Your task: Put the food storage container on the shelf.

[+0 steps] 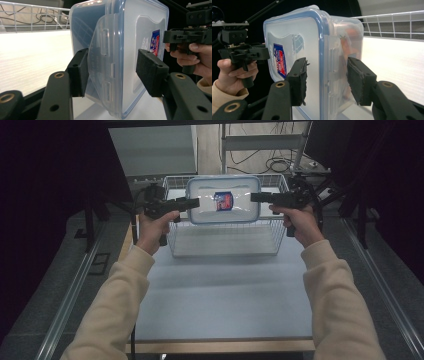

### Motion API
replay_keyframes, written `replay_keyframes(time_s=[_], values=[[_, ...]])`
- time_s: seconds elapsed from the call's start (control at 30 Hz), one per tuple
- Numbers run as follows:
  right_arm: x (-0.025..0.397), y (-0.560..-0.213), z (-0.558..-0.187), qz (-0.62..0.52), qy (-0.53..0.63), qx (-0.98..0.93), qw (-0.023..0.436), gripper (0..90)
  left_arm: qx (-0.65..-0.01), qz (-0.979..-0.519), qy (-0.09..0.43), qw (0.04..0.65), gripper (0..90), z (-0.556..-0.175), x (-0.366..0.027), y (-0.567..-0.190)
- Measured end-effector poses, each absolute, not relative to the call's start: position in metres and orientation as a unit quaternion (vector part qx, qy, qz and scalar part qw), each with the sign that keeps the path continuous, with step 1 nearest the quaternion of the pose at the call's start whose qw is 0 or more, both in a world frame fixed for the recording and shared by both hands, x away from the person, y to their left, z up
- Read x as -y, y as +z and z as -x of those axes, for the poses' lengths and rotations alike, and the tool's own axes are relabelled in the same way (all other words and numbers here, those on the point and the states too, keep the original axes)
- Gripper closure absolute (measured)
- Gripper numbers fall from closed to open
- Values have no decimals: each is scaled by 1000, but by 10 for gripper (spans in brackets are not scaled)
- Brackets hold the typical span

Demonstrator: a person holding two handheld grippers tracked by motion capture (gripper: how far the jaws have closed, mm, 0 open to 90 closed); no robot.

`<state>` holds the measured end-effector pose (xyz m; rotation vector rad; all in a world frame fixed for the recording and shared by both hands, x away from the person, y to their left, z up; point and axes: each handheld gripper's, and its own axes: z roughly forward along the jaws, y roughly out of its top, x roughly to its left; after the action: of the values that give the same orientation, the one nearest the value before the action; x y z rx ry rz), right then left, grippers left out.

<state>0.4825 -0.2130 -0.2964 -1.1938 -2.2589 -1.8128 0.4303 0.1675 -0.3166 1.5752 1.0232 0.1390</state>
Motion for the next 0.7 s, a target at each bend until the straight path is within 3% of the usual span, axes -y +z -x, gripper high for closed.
replay_keyframes(time_s=[0.7], values=[[210, -295, -520, 439, -549, 711, 23, 504, -488, -661, 1, 570, 435, -480, -167, -319]])
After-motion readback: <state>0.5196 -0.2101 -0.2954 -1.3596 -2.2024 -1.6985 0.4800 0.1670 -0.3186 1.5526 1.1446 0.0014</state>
